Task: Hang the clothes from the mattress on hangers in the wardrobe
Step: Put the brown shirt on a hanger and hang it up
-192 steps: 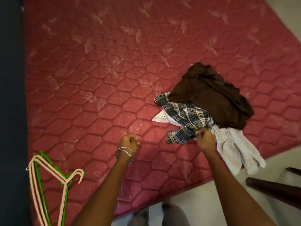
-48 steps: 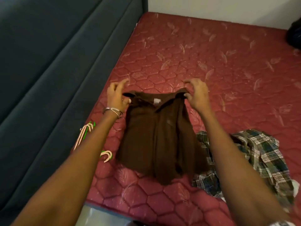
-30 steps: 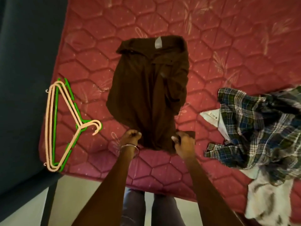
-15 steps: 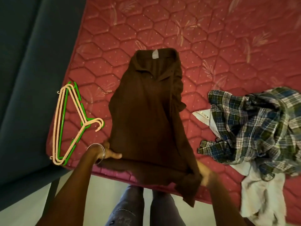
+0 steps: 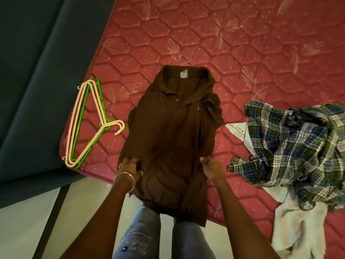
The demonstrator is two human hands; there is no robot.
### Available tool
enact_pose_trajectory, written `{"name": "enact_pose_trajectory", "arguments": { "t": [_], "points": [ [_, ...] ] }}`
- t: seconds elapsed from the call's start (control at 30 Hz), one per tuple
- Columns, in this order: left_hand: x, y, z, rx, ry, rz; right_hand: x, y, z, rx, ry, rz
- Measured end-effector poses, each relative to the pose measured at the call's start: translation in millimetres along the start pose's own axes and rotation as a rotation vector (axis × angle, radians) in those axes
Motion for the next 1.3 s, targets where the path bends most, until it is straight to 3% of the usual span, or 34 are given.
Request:
{"name": "enact_pose_trajectory", "arguments": {
  "t": [0.2, 0.33, 0.47, 0.6, 0.7, 0.8, 0.9, 1.03, 1.13, 1.3],
  "points": [
    [-29, -53, -3, 0.528, -0.062, 0.118, -17, 23, -132, -0.181, -0.210, -0.073],
    [-58, -91, -49, 0.694, -0.122, 0.266, -18, 66, -213, -0.202, -0.346, -0.112],
    [-92, -120, -115, 0.663, -0.269, 0.403, -18, 125, -287, -0.112, -0.490, -0.112],
    [-113, -135, -140, 0.681, -0.253, 0.347, -17, 189, -347, 0.187, -0.715, -0.056],
    [-129, -138, -155, 0.723, -0.231, 0.254, -29, 215, -362, 0.494, -0.716, -0.013],
    [-146, -145, -172, 0.776, -0.248, 0.227, -34, 215, -378, 0.634, -0.788, 0.142],
    [-156, -160, -178, 0.712, -0.193, 0.262, -35, 219, -389, 0.694, -0.876, 0.136],
    [-160, -184, -174, 0.506, -0.044, 0.391, -32, 216, -389, 0.299, -0.829, -0.126],
    [-162, -196, -171, 0.403, 0.005, 0.424, -35, 197, -381, 0.171, -0.674, -0.078],
    [-158, -219, -148, 0.504, 0.093, 0.372, -28, 151, -374, -0.141, -0.528, -0.025]
  ]
}}
Point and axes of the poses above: each hand's wrist, its own x-axis away from the middle knuckle, its own y-axis out of the palm, z = x × y, the point moved 10 cm from there along -x, towards the middle knuckle, and after that the axes turned 8 degrees about z, right-handed, at the moved point
